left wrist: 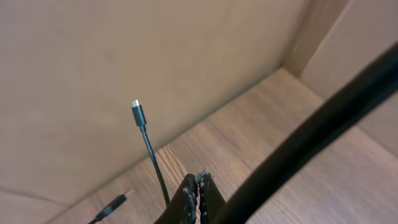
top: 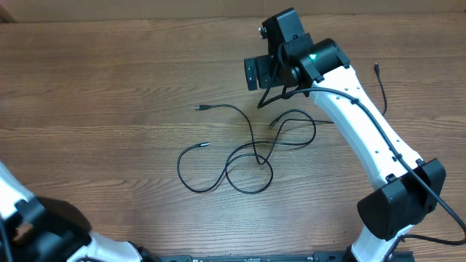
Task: Untangle cables
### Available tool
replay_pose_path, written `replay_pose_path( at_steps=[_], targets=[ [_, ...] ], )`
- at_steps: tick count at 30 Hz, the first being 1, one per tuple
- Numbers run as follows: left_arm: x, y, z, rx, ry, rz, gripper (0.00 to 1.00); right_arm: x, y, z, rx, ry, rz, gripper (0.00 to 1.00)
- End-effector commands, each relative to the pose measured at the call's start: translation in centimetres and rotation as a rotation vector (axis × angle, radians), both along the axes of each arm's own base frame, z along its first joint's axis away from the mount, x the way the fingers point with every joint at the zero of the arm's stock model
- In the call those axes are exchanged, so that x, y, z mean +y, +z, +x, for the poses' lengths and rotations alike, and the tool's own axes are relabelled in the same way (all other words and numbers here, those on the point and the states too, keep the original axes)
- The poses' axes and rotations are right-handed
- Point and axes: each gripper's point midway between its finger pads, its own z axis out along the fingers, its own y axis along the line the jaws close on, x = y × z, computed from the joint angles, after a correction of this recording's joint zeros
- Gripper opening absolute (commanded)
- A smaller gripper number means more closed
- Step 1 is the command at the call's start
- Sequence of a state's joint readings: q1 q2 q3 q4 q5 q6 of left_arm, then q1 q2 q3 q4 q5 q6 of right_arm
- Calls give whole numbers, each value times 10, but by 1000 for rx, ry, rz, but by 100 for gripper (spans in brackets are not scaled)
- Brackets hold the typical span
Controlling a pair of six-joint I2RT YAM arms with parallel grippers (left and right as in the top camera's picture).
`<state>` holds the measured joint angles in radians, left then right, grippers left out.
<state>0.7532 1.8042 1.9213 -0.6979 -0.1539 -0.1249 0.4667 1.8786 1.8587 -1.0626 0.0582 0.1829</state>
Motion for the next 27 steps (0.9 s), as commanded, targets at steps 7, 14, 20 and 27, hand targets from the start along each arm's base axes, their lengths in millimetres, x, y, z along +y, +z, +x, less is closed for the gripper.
replay_pose_path(
  at_steps=[7,14,20,27],
  targets=[
    [-13,-118,93,-23,-276,-240,4,49,5,-31,43,137,88,100],
    [-42,-121,150,-80,-375,-172,4,90,4,-64,55,250,81,100],
    [-46,-130,171,-76,-350,-101,4,106,0,-87,86,305,63,100],
    [-26,-135,161,-62,-293,-85,4,99,-7,-99,139,307,29,100]
  ],
)
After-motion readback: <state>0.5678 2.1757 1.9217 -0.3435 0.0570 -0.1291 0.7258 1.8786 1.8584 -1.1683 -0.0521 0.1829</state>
